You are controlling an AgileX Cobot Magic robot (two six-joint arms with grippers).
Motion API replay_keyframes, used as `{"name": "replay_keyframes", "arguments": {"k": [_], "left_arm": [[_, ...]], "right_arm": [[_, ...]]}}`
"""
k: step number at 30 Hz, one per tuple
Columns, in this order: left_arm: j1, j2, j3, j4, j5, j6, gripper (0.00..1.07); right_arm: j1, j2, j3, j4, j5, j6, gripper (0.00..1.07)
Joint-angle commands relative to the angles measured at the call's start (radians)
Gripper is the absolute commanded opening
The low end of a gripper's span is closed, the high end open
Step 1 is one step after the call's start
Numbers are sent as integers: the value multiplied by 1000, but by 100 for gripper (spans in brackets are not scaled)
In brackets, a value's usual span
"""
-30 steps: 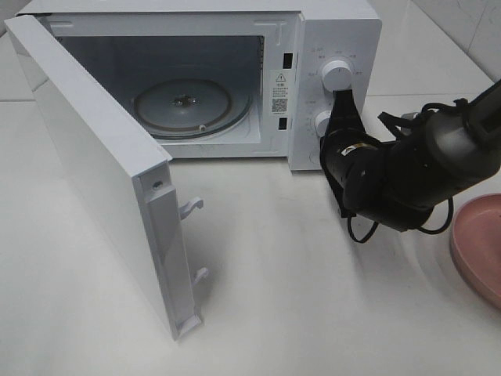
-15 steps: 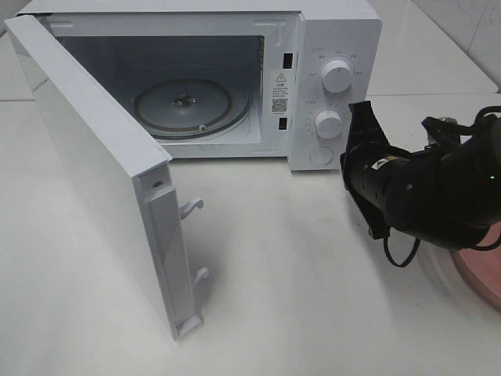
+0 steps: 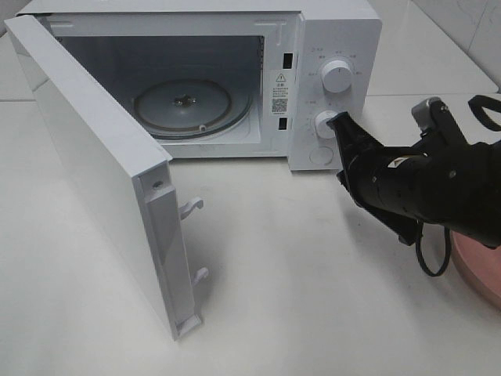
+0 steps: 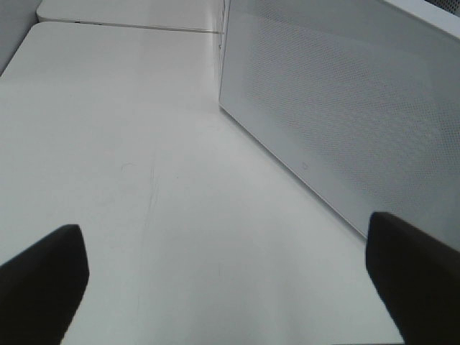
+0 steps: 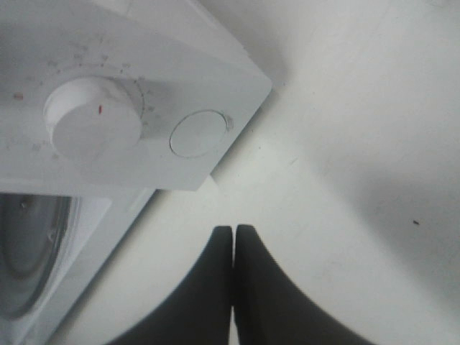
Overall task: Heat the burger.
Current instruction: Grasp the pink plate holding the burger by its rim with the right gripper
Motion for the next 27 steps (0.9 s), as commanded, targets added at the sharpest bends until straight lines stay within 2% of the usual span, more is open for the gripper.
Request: {"name": "replay_keyframes", "arguments": {"k": [1,11,15,19,22,24,27], "left_arm": [[-2,-15,1,-3,-1,-8,99],[-2,-15,1,-3,-1,-8,99],[-2,-15,1,-3,-1,-8,99],[-2,-15,1,-3,-1,-8,99],[-2,-15,1,-3,-1,-8,99],[-2,-15,1,-3,-1,-8,99],[-2,-15,1,-3,-1,-8,99]], "right_arm": [[-5,-46,4,-8,98,-217,0],[-27,-131,0,-8,336,-612,0],[-112,-168,-8,-9,532,-778,0],[-161,-190,-8,-38,634,-839,0],[-204,-206,-8,-107,725,-843,1],[-240,-229,-9,-246,827,-833,2],[-248,-234,-10,-285,847,-833,2]]}}
